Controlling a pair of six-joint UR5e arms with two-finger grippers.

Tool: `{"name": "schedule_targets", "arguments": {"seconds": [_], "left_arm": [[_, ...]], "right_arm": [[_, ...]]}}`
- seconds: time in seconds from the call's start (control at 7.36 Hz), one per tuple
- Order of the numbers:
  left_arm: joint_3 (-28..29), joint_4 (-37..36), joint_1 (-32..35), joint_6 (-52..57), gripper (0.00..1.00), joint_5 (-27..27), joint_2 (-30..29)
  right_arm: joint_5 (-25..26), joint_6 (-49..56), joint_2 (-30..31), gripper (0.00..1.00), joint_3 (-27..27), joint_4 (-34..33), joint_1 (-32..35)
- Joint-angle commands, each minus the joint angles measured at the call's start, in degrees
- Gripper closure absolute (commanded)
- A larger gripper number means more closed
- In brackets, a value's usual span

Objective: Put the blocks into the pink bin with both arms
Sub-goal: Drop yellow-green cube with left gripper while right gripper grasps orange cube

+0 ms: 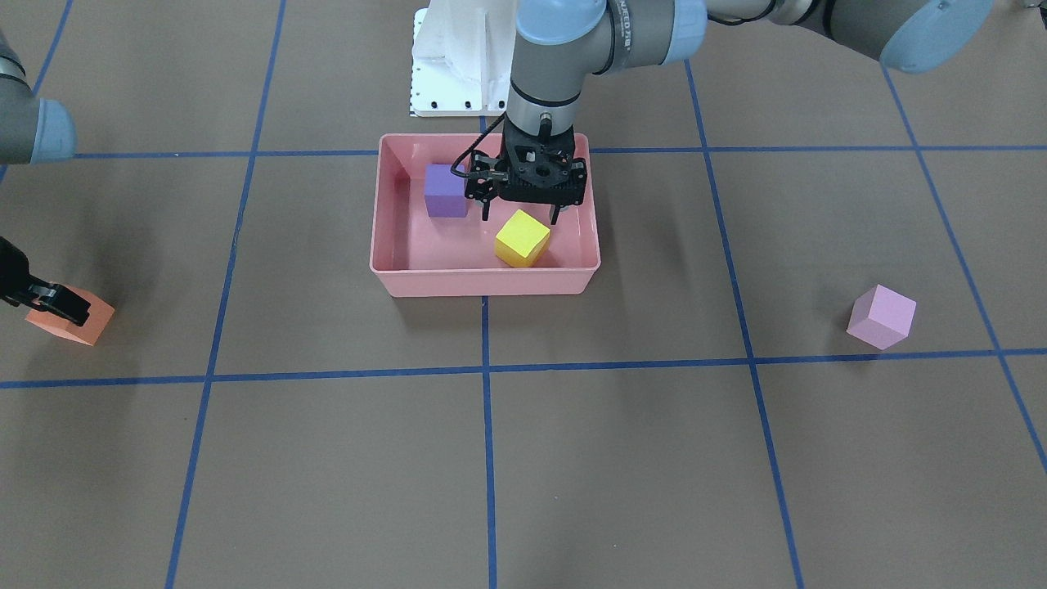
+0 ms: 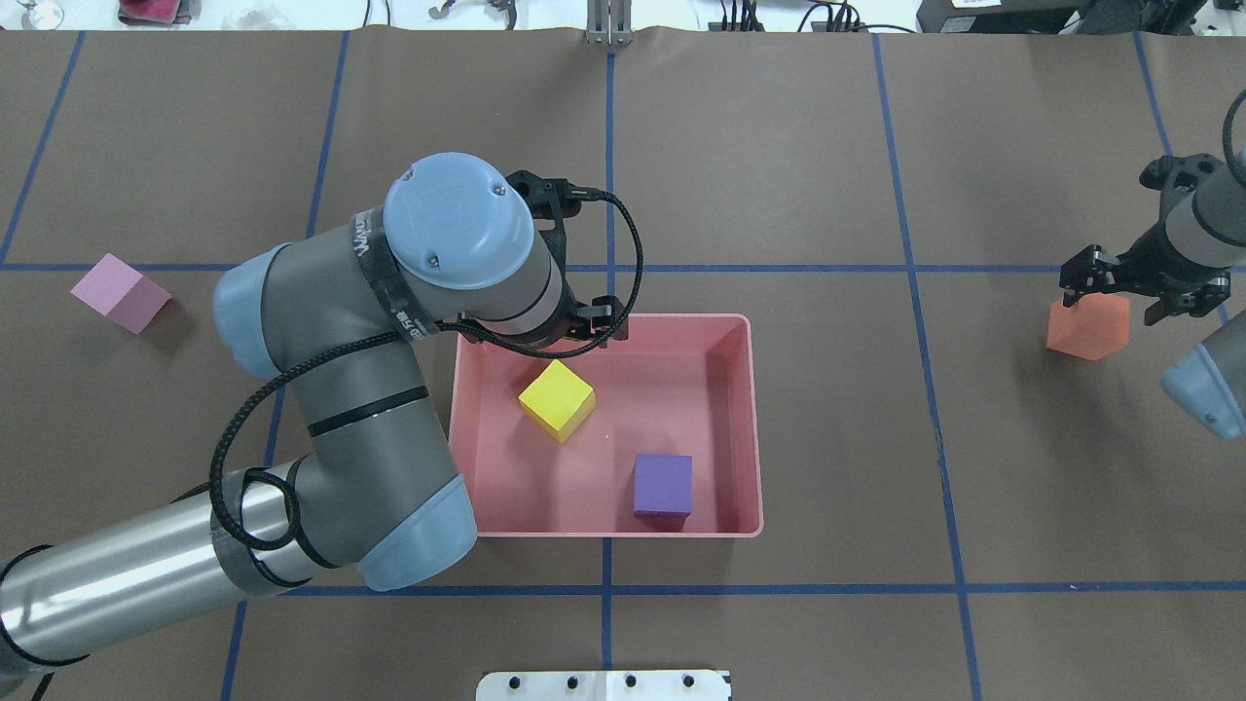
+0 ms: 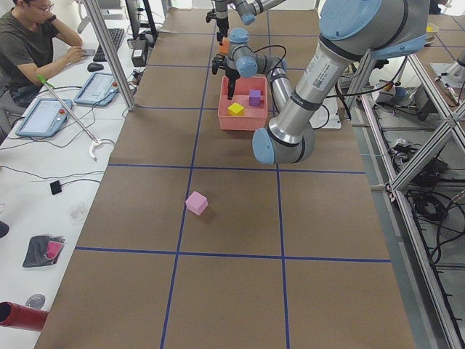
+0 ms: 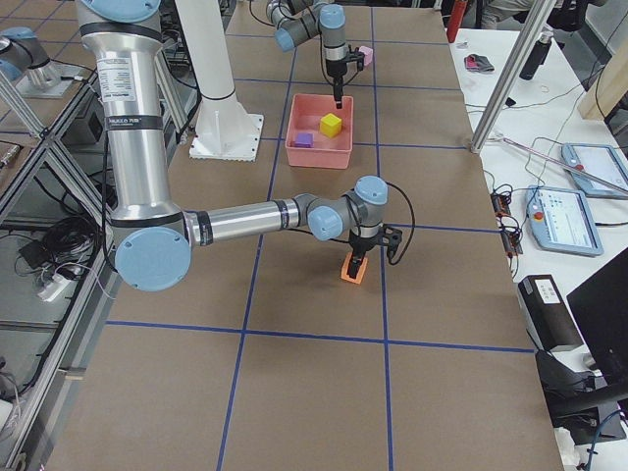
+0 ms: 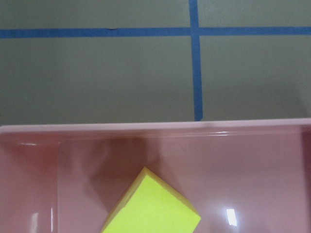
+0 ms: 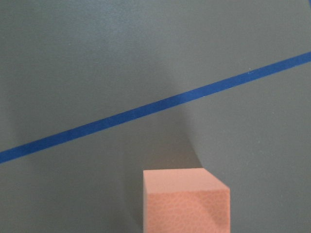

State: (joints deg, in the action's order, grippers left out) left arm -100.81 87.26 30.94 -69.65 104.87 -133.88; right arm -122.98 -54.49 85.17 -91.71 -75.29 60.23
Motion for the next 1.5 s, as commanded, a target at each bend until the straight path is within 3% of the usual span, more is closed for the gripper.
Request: {"name": "schedule_targets", "arguments": {"seconds": [0.0, 0.14, 0.27, 0.41, 0.54, 0.82, 1.09, 1.22, 1.36], "left_arm": [[-1.05, -0.16, 0.96, -0.05, 0.01, -0.01, 0.02], [-1.93, -0.34, 1.22, -0.13, 0.01, -0.01, 0.02], [-2.89, -0.34, 2.27, 0.13, 0.01, 0.07, 0.11], [-3.86, -0.43, 4.45, 0.57, 0.01, 0.42, 0.2], [-4.56, -0.69, 7.87, 0.74, 0.01, 1.73, 0.98], [-7.71, -0.86, 17.43, 15.14, 0.01, 11.72, 8.59], [-9.23, 0.1, 26.49, 33.17, 0.01, 15.88, 19.76], [-8.62, 0.19, 30.45, 41.36, 0.01, 17.37, 24.24], [-6.0, 1.41, 33.27, 47.62, 0.01, 18.34, 25.93]], "right_arm": [[-1.38, -0.17, 0.17, 0.01, 0.74, 0.84, -0.03], [-1.39, -0.26, 0.6, 0.01, 1.09, 0.93, -0.03], [-1.39, -0.26, 0.7, 0.07, 1.09, 0.93, -0.03], [-1.39, -0.61, 0.96, 0.42, 1.01, 0.93, -0.03], [-1.39, -1.57, 0.96, 0.95, 0.92, 0.93, -0.12], [-3.48, -3.67, -0.78, 1.0, -0.39, 0.67, -0.12], [-6.65, -14.87, -7.96, 1.0, -1.89, 0.23, -0.29], [-6.83, -23.81, -12.09, 1.0, -5.55, -2.64, -3.16], [-6.14, -29.12, -19.1, 1.0, -9.07, -11.98, -5.98]]}}
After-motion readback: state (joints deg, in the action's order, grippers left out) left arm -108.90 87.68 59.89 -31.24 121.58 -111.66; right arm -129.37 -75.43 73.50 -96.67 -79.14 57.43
